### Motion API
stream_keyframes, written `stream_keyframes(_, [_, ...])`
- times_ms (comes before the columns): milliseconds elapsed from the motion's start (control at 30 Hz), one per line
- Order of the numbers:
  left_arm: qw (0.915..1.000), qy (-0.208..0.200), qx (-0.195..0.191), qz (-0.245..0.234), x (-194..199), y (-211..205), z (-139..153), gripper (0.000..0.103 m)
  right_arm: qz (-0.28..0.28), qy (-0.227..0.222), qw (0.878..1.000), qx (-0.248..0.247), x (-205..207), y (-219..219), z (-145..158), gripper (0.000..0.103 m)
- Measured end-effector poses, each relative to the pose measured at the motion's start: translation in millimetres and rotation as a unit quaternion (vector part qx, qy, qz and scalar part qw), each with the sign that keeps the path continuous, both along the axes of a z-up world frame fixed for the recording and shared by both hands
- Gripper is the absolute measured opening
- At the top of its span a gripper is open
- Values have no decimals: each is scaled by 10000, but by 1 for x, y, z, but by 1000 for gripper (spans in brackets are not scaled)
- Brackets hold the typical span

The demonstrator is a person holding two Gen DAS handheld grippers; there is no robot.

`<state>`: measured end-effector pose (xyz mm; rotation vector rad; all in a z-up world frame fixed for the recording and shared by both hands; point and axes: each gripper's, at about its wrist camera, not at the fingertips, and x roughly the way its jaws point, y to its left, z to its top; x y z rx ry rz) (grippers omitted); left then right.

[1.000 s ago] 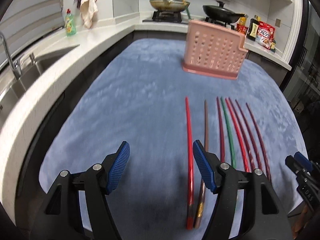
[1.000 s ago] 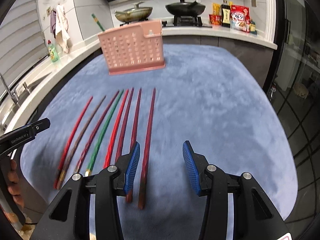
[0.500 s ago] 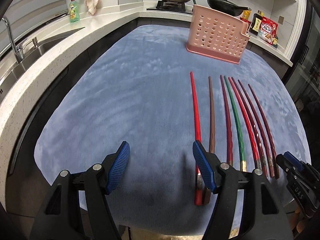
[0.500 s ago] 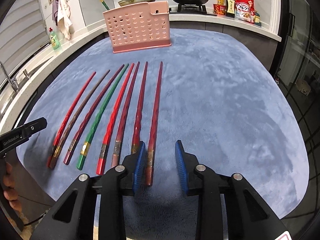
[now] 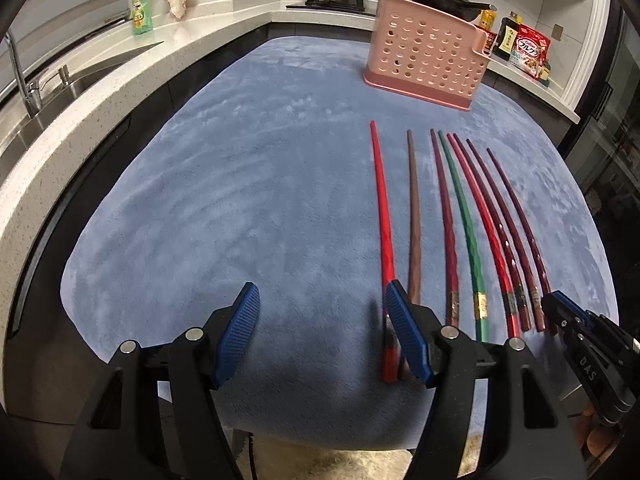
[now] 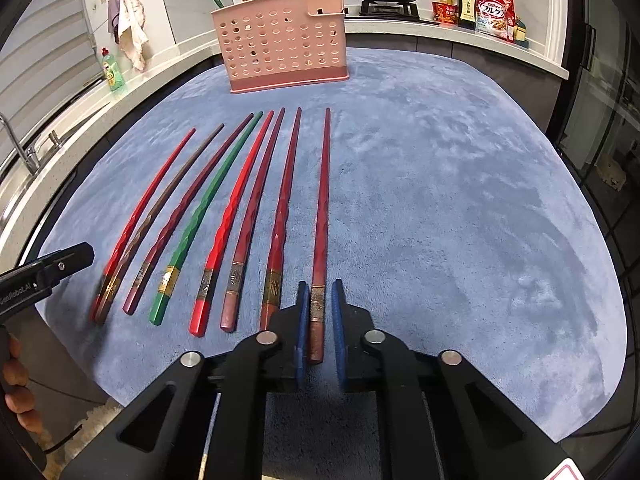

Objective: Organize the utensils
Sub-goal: 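Grasp the red chopstick with the left tool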

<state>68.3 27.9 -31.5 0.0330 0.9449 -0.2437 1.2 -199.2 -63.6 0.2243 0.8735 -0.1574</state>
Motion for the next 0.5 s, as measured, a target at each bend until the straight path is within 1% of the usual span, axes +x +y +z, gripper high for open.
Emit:
stream_keyframes(200, [9998,-16,55,-180,-9,-9,-2,62,-4,2,10000,18,-1,-1,-1,7])
stream_keyframes(400, [9997,151,104,-163,-9,-12,-11,62,-1,5,10000,17,-1,-1,-1,7])
stream_keyframes(500, [9997,161,132,-124,-9,-12,-13,62,-3,3,10000,26,-1,-1,-1,7])
